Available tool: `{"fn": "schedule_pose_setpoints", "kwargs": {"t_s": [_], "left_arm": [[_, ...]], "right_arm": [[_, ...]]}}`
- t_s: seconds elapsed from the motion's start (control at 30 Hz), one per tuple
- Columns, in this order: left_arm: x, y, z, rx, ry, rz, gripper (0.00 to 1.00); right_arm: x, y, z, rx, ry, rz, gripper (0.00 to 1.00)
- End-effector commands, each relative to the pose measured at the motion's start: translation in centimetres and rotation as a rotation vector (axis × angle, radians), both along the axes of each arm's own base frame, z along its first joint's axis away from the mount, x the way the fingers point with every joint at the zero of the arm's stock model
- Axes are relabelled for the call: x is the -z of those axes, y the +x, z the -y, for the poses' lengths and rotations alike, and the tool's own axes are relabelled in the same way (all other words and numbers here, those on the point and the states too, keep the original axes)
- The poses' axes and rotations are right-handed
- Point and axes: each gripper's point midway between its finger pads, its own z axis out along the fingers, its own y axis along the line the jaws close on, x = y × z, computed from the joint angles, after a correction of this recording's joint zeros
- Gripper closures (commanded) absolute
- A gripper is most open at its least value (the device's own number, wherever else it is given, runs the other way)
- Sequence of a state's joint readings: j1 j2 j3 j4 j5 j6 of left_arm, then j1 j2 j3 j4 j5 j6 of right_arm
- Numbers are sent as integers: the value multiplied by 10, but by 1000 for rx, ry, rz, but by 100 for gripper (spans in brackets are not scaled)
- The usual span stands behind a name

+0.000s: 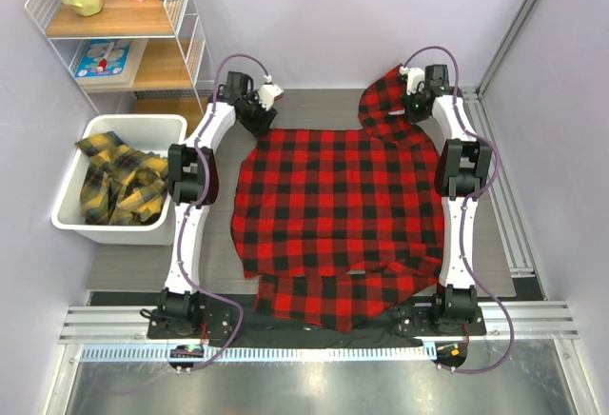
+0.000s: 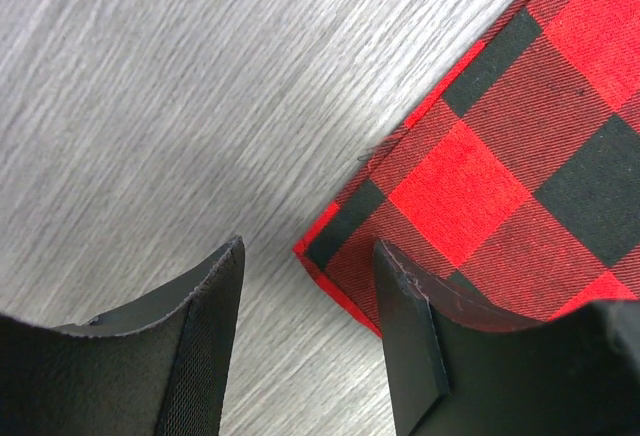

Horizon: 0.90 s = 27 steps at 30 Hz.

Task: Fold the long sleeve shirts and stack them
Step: Fold the shirt

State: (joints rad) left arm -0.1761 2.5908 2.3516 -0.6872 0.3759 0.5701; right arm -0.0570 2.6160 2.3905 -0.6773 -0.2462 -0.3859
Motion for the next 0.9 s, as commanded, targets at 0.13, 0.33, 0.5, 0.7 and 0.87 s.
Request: {"fn": "schedule_pose_setpoints", "kwargs": {"t_s": [0.13,0.33,0.5,0.7,0.87], "left_arm": [[-23,16,12,77,-58,96,47],[-13,9,17,112,-68,58,47],[0,0,11,135,-25,21,55],[10,-4,12,158,-14,6,67],[-8,9,14,138,-37,62,80]], "right_arm": [[-6,-1,7,8,-17,11,99],[-8,0,7,-1,-21,18,99],[-17,1,3,-15,-8,35,99],[-24,3,2,-22,1,51,99],[-35,13,-1,-12,23,95,99]]}}
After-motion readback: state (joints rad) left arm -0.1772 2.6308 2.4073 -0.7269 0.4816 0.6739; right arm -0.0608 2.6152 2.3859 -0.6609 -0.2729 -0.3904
